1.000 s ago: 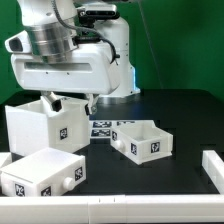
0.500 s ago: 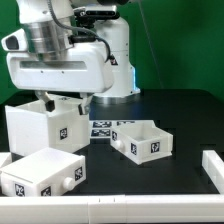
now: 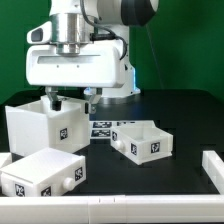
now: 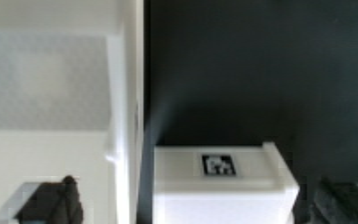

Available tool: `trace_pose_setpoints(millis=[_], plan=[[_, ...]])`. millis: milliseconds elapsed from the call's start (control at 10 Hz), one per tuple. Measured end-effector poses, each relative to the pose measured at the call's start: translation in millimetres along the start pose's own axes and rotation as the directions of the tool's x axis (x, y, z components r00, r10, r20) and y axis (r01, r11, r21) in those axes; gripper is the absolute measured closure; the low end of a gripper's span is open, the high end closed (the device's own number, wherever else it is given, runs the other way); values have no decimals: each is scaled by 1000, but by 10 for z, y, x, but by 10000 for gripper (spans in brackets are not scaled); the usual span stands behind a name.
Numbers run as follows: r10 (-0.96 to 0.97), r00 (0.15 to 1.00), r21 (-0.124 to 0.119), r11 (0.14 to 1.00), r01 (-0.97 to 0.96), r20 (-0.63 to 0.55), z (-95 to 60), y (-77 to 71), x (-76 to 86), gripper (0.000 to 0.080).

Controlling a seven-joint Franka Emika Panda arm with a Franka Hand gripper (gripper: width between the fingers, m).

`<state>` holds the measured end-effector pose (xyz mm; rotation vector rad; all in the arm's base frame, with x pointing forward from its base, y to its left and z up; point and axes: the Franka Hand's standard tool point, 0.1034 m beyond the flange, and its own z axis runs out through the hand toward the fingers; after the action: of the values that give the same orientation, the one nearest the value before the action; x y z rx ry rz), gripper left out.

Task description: Assemble drawer

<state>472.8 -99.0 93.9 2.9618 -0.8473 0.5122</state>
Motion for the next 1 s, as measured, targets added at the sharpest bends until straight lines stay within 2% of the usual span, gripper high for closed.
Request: trace_pose_setpoints(millis=[200, 300, 500, 600, 800, 1000], plan=[[6, 1000, -6, 1000, -6, -20, 31, 21, -33, 151], [31, 999, -13, 999, -31, -12, 45, 78, -34, 151], [48, 999, -26, 998, -48, -11, 101, 87, -181, 151], [39, 999, -34, 999, -39, -12, 131, 123, -203, 151], [37, 999, -62, 997, -38, -17, 248, 296, -219, 151], [30, 999, -73, 997, -31, -11, 332, 313, -251, 151]])
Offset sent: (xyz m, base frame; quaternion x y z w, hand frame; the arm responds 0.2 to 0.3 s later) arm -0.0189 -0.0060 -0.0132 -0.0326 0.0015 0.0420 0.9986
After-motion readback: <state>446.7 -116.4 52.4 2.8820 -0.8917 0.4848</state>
